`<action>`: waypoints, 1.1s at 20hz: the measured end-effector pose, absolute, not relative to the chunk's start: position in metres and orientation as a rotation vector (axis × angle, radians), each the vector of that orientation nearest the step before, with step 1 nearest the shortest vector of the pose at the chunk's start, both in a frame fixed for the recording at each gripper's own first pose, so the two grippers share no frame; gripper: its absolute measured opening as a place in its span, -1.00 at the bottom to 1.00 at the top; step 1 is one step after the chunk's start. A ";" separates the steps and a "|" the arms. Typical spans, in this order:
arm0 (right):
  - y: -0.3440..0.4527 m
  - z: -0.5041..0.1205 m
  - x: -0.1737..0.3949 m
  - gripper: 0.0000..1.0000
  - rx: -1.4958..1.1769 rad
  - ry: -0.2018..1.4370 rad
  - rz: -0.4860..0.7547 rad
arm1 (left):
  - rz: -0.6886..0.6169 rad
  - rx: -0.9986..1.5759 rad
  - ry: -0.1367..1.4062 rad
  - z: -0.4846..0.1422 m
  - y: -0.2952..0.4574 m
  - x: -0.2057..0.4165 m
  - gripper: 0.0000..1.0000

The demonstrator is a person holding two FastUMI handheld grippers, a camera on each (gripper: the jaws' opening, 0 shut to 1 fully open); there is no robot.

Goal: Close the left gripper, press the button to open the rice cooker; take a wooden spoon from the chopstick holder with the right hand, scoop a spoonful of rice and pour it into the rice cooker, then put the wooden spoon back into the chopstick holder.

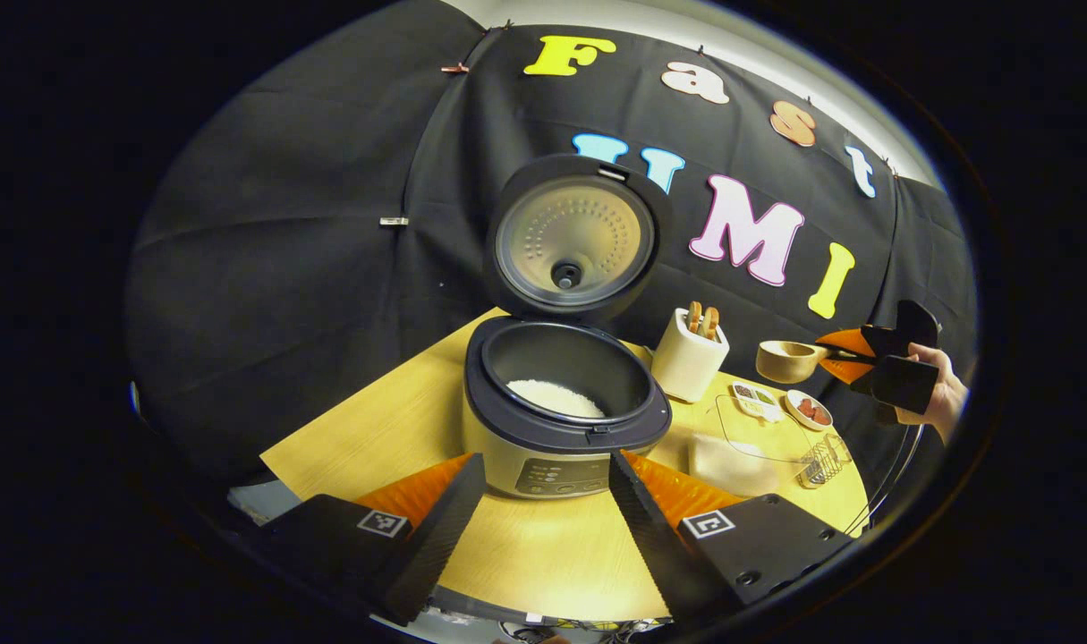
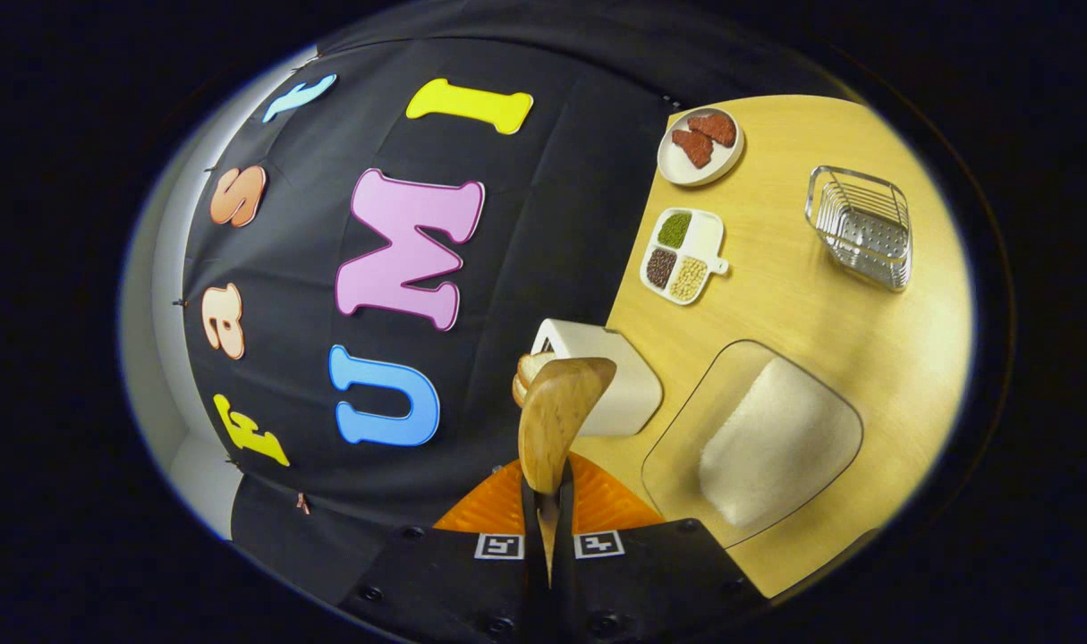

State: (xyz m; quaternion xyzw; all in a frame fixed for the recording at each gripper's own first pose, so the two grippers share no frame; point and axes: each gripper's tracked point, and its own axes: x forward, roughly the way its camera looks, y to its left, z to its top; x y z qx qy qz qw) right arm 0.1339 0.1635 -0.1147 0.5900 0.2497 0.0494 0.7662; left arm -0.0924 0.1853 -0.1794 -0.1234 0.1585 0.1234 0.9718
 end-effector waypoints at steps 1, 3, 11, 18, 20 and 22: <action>0.176 -0.111 0.136 -0.89 1.287 0.554 0.133 | 0.258 -0.250 0.313 -0.178 0.189 -0.096 0.92; 0.204 -0.109 0.136 -0.89 1.291 0.588 0.172 | 0.279 -0.254 0.304 -0.175 0.196 -0.099 0.92; 0.310 -0.106 0.129 -0.89 1.225 0.696 0.315 | 0.349 -0.263 0.287 -0.170 0.224 -0.113 0.92; 0.381 -0.119 0.115 -0.89 0.776 0.598 0.488 | 0.395 -0.274 0.285 -0.167 0.250 -0.117 0.92; 0.398 -0.120 0.107 -0.89 0.643 0.560 0.540 | 0.412 -0.281 0.285 -0.169 0.257 -0.119 0.92; 0.414 -0.121 0.101 -0.89 0.537 0.518 0.579 | 0.425 -0.291 0.291 -0.172 0.262 -0.121 0.92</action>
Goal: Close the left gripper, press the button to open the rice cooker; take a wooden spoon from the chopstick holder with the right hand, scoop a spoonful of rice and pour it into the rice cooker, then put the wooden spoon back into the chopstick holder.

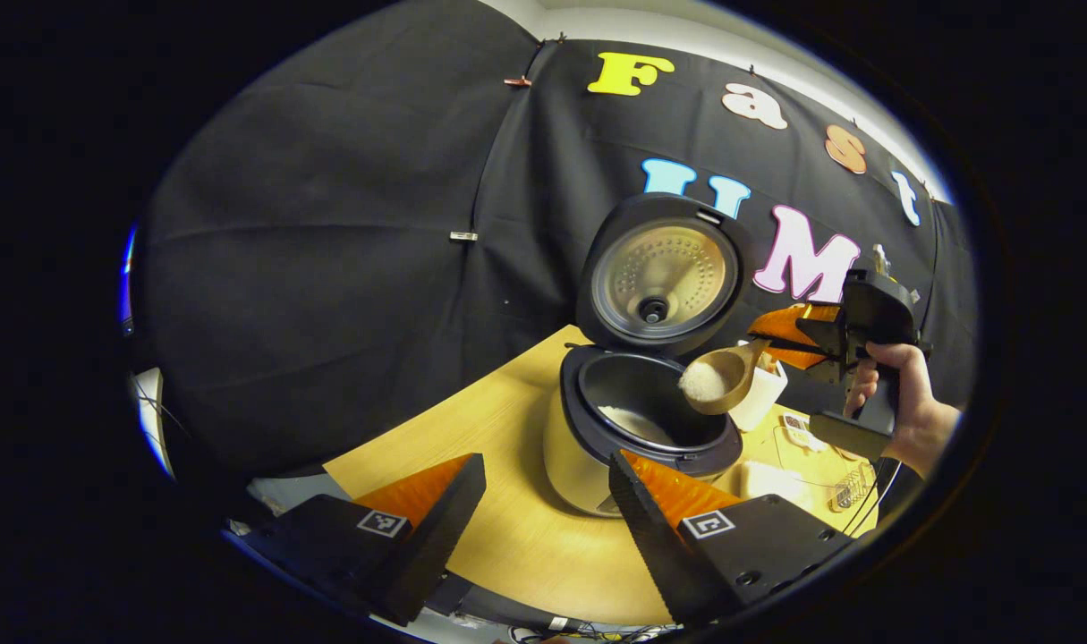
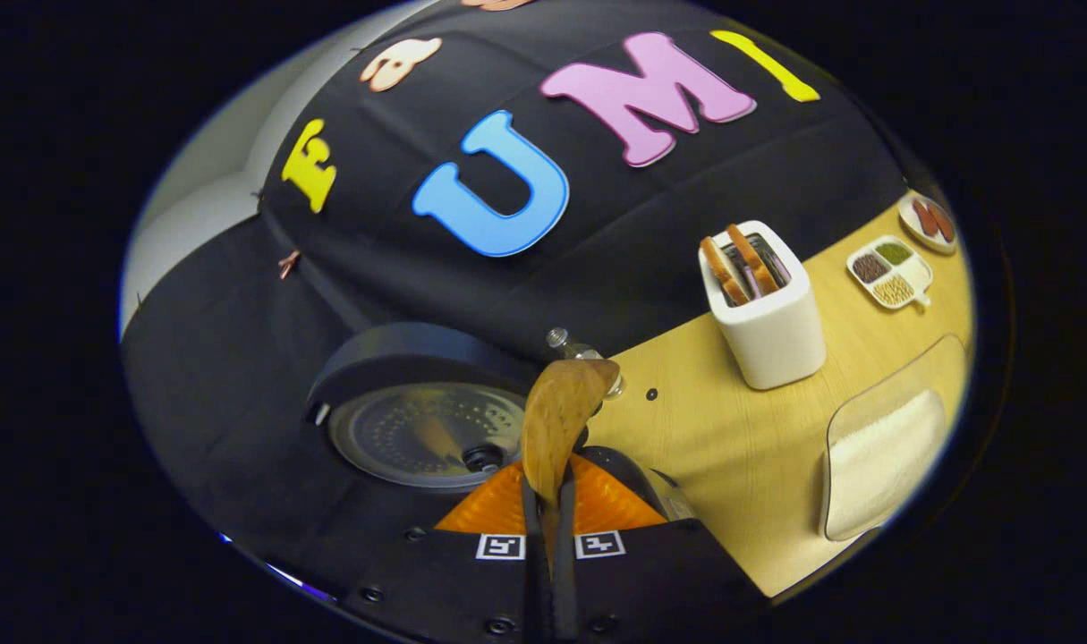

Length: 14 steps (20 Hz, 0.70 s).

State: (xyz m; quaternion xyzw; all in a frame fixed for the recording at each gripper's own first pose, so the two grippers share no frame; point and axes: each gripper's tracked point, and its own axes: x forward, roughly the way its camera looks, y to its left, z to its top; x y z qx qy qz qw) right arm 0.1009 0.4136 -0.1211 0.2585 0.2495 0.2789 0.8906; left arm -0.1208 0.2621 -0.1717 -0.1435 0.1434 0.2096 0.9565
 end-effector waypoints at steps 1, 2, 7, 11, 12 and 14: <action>0.420 -0.123 0.099 -0.89 0.484 0.500 0.598 | 0.432 -0.296 0.295 -0.174 0.264 -0.121 0.92; 0.428 -0.125 0.095 -0.89 0.430 0.485 0.619 | 0.437 -0.298 0.299 -0.175 0.266 -0.122 0.94; 0.452 -0.129 0.081 -0.89 0.195 0.382 0.712 | 0.446 -0.275 0.311 -0.178 0.272 -0.123 0.92; 0.467 -0.132 0.064 -0.89 -0.008 0.288 0.819 | 0.447 -0.273 0.314 -0.178 0.274 -0.121 0.92; 0.471 -0.130 0.057 -0.89 -0.060 0.260 0.846 | 0.446 -0.276 0.316 -0.180 0.273 -0.121 0.92; 0.479 -0.132 0.044 -0.89 -0.147 0.213 0.902 | 0.446 -0.277 0.320 -0.183 0.272 -0.120 0.92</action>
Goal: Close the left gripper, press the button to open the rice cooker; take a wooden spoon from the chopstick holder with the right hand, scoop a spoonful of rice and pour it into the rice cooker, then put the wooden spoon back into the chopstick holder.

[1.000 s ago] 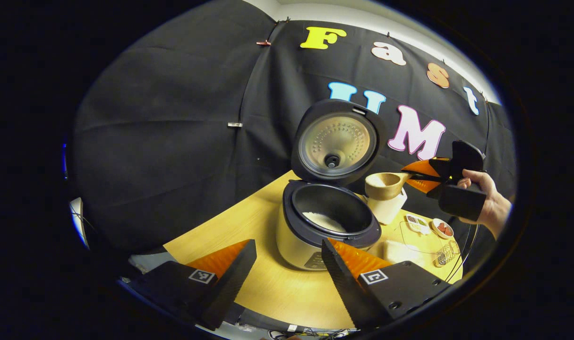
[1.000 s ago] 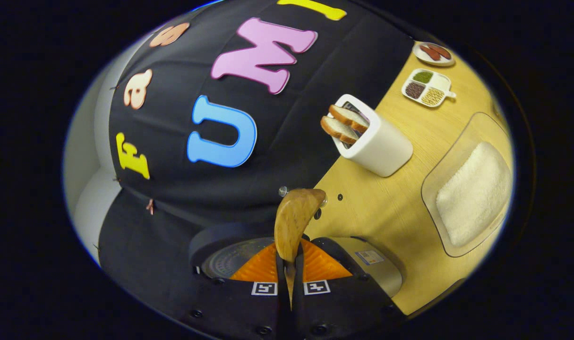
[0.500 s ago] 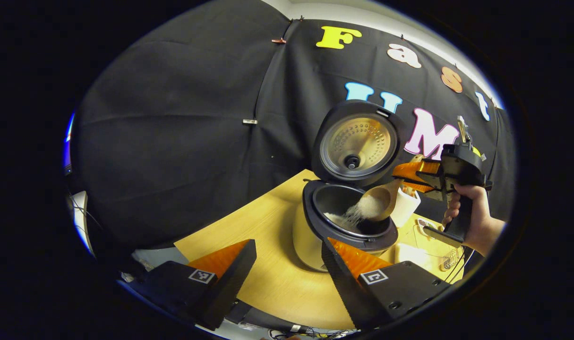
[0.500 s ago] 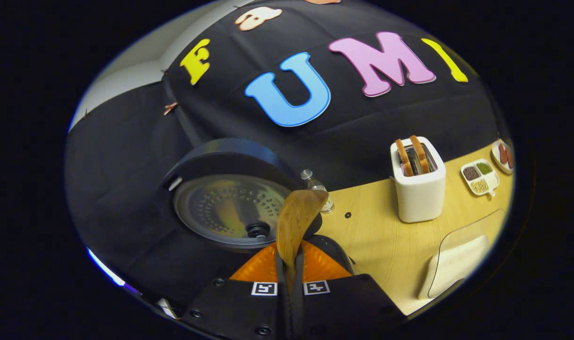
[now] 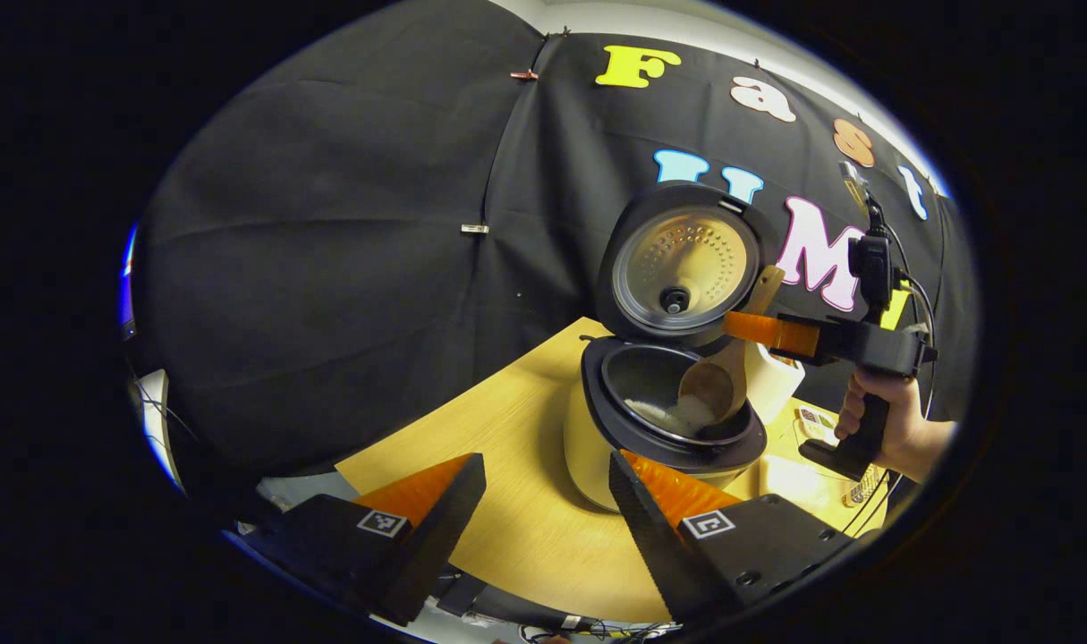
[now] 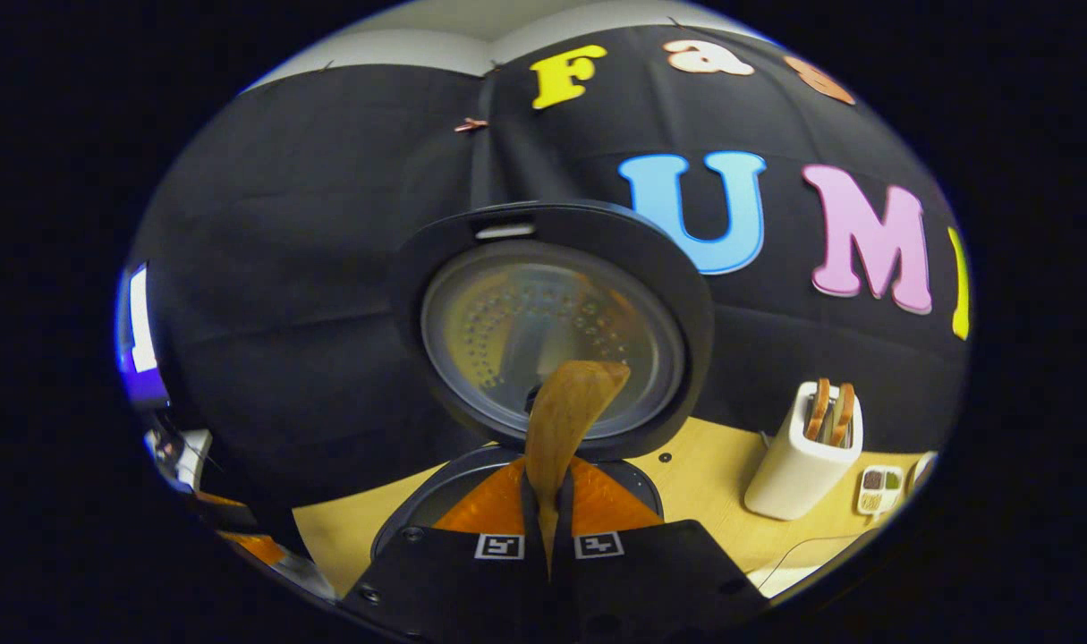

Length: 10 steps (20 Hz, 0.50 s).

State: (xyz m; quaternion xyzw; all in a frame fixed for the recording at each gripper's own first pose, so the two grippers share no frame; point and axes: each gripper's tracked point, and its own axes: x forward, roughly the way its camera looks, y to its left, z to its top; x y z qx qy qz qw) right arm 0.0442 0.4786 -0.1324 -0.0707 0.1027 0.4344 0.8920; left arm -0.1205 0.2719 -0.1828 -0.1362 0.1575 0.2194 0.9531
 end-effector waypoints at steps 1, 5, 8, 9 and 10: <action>0.481 -0.135 0.039 -0.89 -0.177 0.198 0.922 | 0.445 -0.277 0.321 -0.184 0.271 -0.121 0.92; 0.487 -0.139 0.024 -0.89 -0.242 0.167 0.969 | 0.443 -0.277 0.319 -0.185 0.270 -0.120 0.92; 0.491 -0.141 0.013 -0.89 -0.269 0.162 1.006 | 0.442 -0.281 0.318 -0.185 0.267 -0.119 0.94; 0.491 -0.143 0.012 -0.89 -0.285 0.158 1.011 | 0.443 -0.279 0.317 -0.186 0.267 -0.121 0.94; 0.491 -0.146 0.013 -0.89 -0.297 0.156 1.014 | 0.445 -0.275 0.315 -0.186 0.267 -0.122 0.92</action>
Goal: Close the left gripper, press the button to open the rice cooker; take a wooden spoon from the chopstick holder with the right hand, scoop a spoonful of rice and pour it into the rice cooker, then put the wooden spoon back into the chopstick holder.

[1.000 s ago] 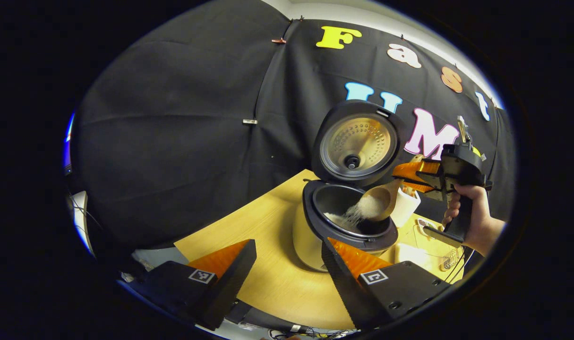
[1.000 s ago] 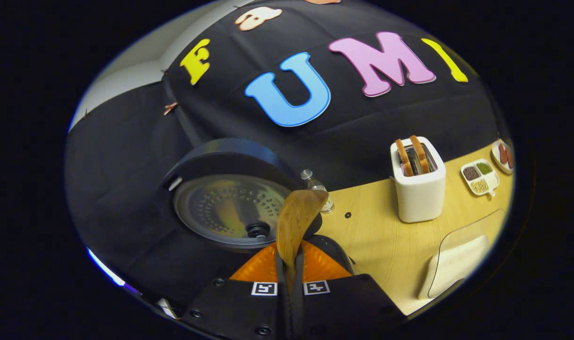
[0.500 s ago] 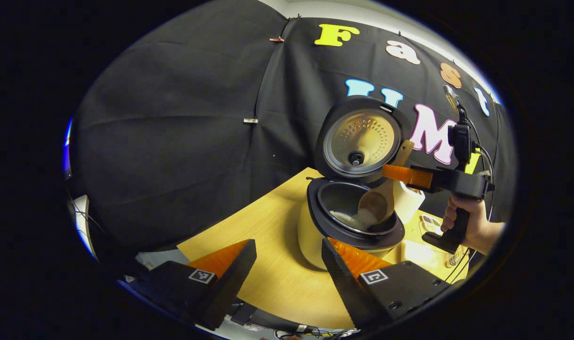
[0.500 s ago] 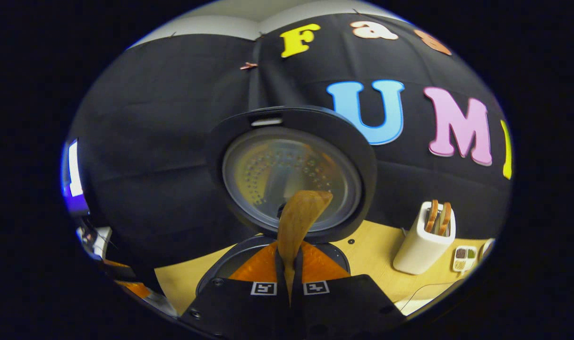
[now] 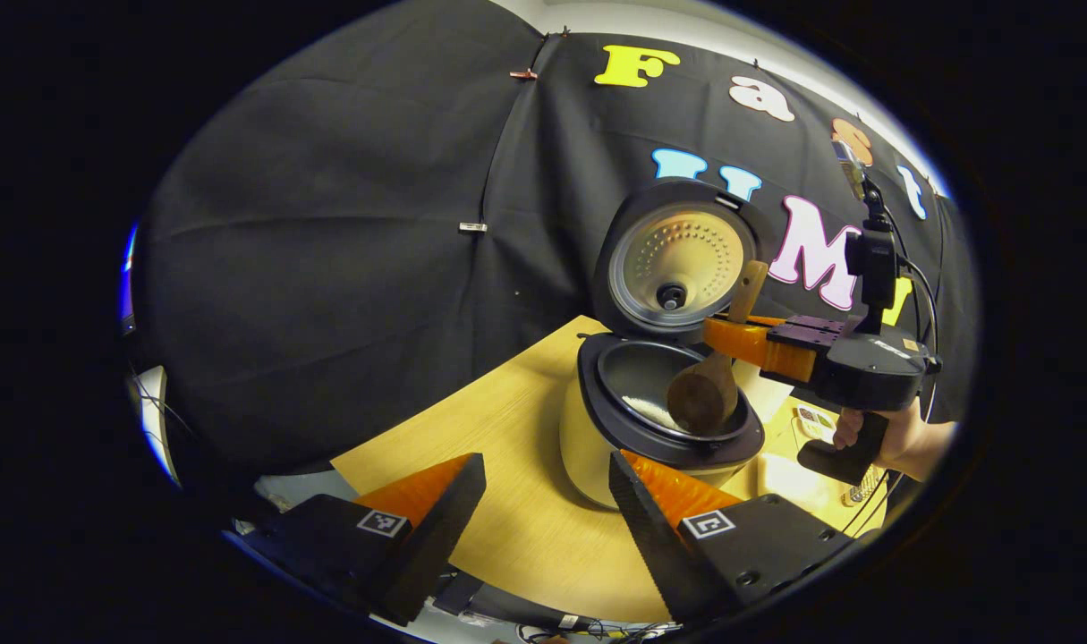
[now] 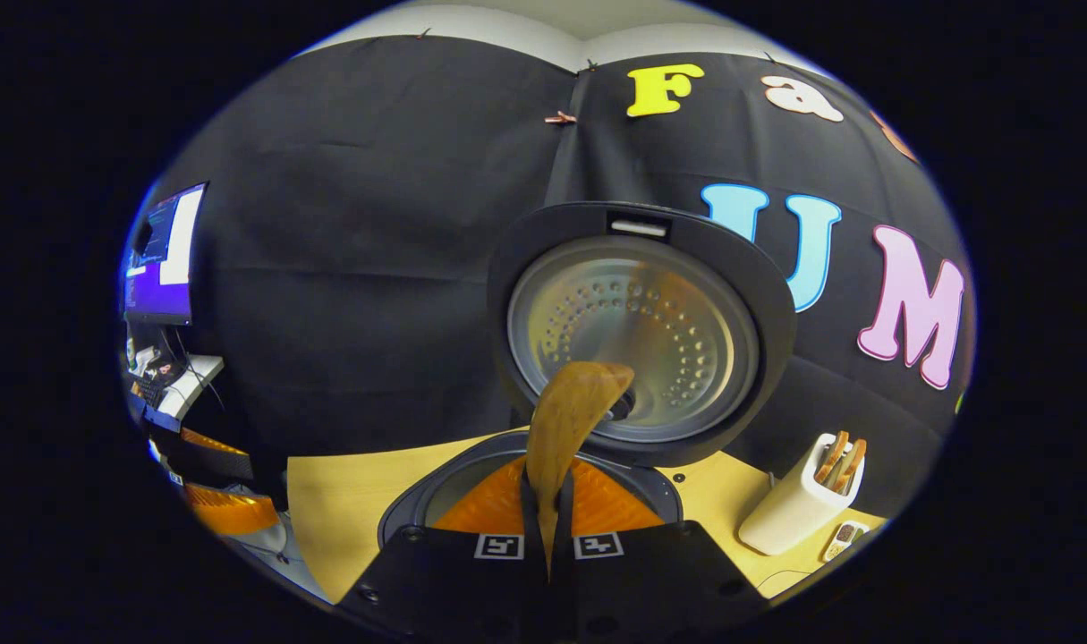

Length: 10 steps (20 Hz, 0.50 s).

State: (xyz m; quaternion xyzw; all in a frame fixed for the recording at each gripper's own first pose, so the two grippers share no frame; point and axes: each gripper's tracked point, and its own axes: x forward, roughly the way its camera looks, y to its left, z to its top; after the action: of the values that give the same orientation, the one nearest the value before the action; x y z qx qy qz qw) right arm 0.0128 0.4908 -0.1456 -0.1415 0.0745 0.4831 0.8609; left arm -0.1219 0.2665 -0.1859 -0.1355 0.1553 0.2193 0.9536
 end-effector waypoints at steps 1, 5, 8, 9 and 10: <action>0.491 -0.147 0.012 -0.89 -0.300 0.156 1.015 | 0.448 -0.271 0.314 -0.186 0.267 -0.123 0.92; 0.485 -0.137 0.015 -0.89 -0.271 0.146 0.987 | 0.445 -0.274 0.308 -0.184 0.263 -0.122 0.92; 0.474 -0.126 0.025 -0.88 -0.230 0.144 0.953 | 0.444 -0.269 0.305 -0.183 0.259 -0.124 0.92; 0.469 -0.120 0.027 -0.89 -0.212 0.144 0.939 | 0.442 -0.267 0.303 -0.182 0.258 -0.123 0.92; 0.464 -0.115 0.031 -0.89 -0.190 0.145 0.923 | 0.438 -0.266 0.302 -0.181 0.255 -0.123 0.92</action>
State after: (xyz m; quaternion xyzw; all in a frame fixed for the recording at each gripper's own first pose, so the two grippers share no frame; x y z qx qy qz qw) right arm 0.0306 0.4636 -0.1149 -0.0913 0.0696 0.4444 0.8885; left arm -0.1234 0.2551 -0.1812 -0.1311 0.1486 0.2160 0.9561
